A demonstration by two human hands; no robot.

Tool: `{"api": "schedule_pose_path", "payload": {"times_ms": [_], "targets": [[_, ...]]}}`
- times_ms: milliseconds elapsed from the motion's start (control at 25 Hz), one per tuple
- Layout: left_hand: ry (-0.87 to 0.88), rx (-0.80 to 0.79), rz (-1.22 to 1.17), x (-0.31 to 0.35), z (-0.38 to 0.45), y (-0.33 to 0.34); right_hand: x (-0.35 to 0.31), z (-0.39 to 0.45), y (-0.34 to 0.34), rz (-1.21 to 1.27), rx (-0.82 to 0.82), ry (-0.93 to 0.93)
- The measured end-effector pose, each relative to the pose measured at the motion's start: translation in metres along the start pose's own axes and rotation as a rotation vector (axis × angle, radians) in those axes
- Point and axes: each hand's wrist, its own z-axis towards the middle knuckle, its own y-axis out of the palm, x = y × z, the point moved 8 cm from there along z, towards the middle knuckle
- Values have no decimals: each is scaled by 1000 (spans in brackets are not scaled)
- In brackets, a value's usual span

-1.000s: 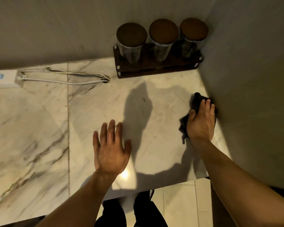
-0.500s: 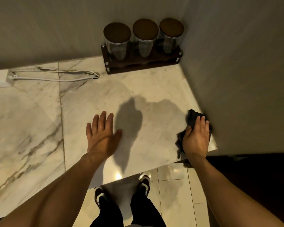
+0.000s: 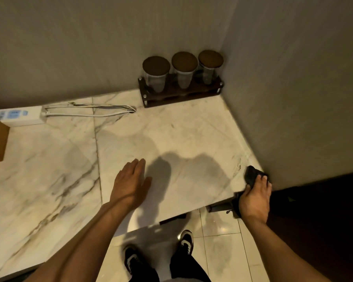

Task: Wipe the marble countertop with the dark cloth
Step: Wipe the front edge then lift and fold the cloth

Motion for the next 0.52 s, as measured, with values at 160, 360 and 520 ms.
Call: {"api": "schedule_pose_path", "payload": {"times_ms": [160,360,520], "targets": [[37,37,-75,2,-20,-10,6,-12,-8,41,-46,70],[66,85,-236,16,-38,-21,23,-58,4,365,-328,440],[-2,-54,-377,30,-47,-15,-7,-118,-2,1007,-724,765]]}}
